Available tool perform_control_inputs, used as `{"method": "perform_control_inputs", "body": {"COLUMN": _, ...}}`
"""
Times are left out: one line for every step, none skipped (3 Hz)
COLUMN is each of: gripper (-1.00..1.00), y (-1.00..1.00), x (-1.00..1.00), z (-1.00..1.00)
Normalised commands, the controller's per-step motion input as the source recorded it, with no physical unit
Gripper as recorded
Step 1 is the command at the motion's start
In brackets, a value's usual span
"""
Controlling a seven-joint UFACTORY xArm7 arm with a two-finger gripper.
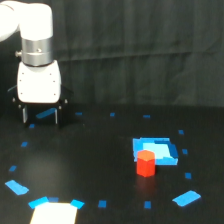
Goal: Pick up the red object from the table
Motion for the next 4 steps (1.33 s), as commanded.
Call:
{"method": "perform_control_inputs", "body": {"gripper": 0.71, "y": 0.32, "x": 1.00, "z": 0.05}}
{"method": "perform_control_inputs", "body": {"gripper": 1.00, "y": -0.44, "x": 1.00, "z": -0.46}}
{"method": "perform_control_inputs", "body": {"gripper": 1.00, "y": -0.11, "x": 1.00, "z": -0.69}}
{"method": "perform_control_inputs", "body": {"gripper": 1.00, "y": -0.05, "x": 1.00, "z": -0.04}}
